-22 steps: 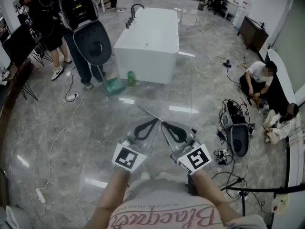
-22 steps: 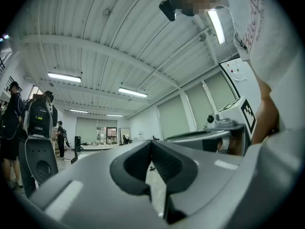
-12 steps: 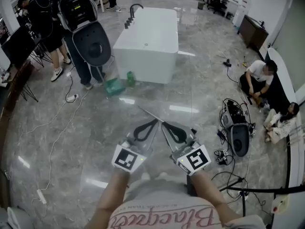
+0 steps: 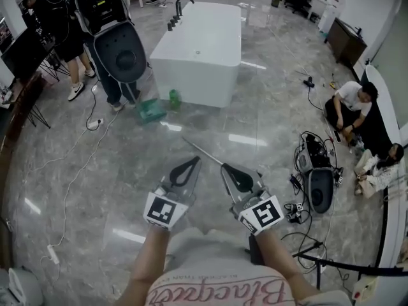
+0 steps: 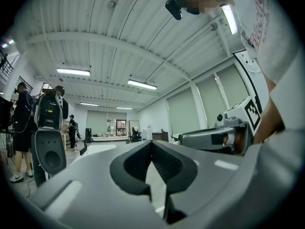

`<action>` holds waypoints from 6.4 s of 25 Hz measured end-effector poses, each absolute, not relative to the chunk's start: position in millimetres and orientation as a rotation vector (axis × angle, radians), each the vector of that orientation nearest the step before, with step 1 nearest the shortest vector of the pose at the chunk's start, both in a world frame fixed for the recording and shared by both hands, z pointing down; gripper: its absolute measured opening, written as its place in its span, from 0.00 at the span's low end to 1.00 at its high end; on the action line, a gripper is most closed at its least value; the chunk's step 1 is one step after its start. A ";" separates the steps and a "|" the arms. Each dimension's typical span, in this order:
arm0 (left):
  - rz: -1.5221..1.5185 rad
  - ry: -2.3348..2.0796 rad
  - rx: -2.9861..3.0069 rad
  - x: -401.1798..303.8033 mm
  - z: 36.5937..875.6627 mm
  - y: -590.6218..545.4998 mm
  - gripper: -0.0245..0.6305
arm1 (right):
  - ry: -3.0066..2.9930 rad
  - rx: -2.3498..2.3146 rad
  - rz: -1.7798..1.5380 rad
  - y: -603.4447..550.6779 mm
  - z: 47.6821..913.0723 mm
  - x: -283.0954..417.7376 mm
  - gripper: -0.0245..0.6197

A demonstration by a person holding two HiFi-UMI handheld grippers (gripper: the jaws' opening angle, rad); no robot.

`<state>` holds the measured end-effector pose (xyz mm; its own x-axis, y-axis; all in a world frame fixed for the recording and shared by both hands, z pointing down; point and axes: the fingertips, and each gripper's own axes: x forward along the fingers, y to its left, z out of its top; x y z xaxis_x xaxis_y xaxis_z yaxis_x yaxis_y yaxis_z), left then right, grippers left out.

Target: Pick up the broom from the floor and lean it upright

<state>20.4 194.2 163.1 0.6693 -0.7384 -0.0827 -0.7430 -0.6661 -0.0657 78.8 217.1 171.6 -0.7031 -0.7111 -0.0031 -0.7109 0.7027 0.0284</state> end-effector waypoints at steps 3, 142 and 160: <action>0.045 1.267 -2.792 13.8 166.4 167.4 0.04 | -2.862 1.214 0.016 188.2 180.8 79.5 0.04; 0.037 1.124 -2.781 37.7 607.6 -347.5 0.04 | -2.197 1.662 0.096 -514.0 678.8 106.0 0.34; -0.028 1.122 -2.865 52.4 503.7 -309.8 0.04 | -2.440 1.519 0.100 -381.6 551.5 82.2 0.06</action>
